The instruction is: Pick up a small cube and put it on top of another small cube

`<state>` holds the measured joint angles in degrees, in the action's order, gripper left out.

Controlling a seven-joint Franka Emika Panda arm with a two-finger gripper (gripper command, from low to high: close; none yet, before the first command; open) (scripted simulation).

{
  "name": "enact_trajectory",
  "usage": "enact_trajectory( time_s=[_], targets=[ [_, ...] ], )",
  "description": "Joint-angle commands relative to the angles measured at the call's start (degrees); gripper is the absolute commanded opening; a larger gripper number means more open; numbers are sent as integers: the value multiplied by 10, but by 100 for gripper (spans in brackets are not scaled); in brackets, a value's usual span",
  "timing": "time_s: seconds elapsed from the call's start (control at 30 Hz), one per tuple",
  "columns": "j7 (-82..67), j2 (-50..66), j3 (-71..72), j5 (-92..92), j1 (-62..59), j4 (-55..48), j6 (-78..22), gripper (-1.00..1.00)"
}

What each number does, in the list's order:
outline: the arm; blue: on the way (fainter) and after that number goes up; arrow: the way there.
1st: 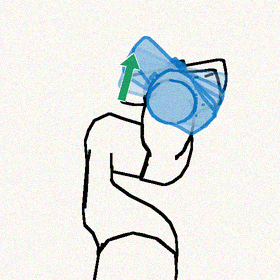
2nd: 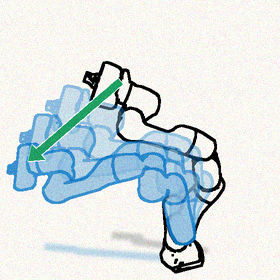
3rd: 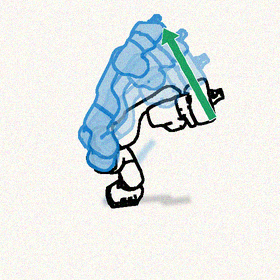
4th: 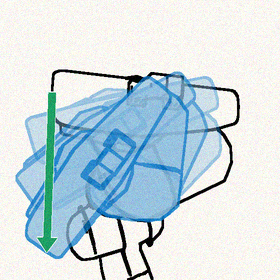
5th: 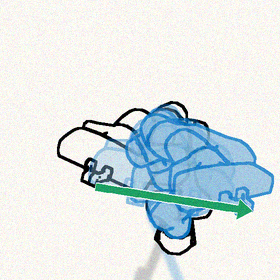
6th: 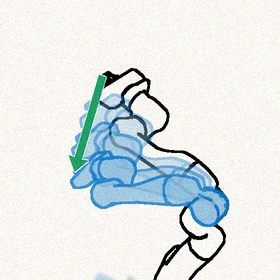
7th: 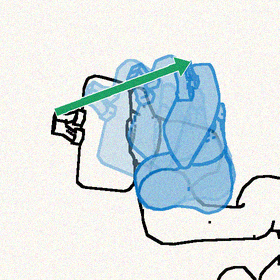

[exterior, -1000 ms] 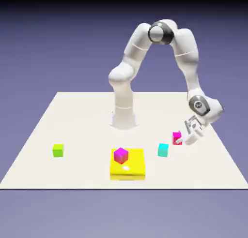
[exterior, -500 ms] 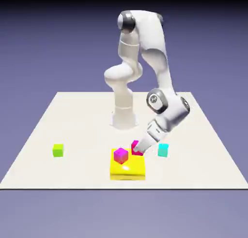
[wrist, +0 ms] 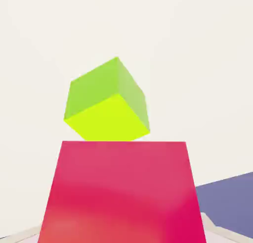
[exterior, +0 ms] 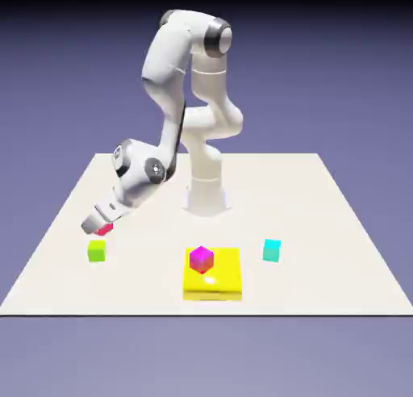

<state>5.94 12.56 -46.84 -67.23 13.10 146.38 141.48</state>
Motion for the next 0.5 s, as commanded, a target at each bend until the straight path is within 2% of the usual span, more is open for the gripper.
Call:
enact_trajectory(
  time_s=[0.0, 0.17, 0.2, 0.47],
  targets=[
    [9, 21, 2, -7, -9, -5, 18, -100],
    [52, 122, 9, -35, -55, -31, 106, -100],
    [52, 122, 9, -35, -55, -31, 106, 100],
    [-8, -21, -2, 5, 9, 5, -17, 100]
  ],
)
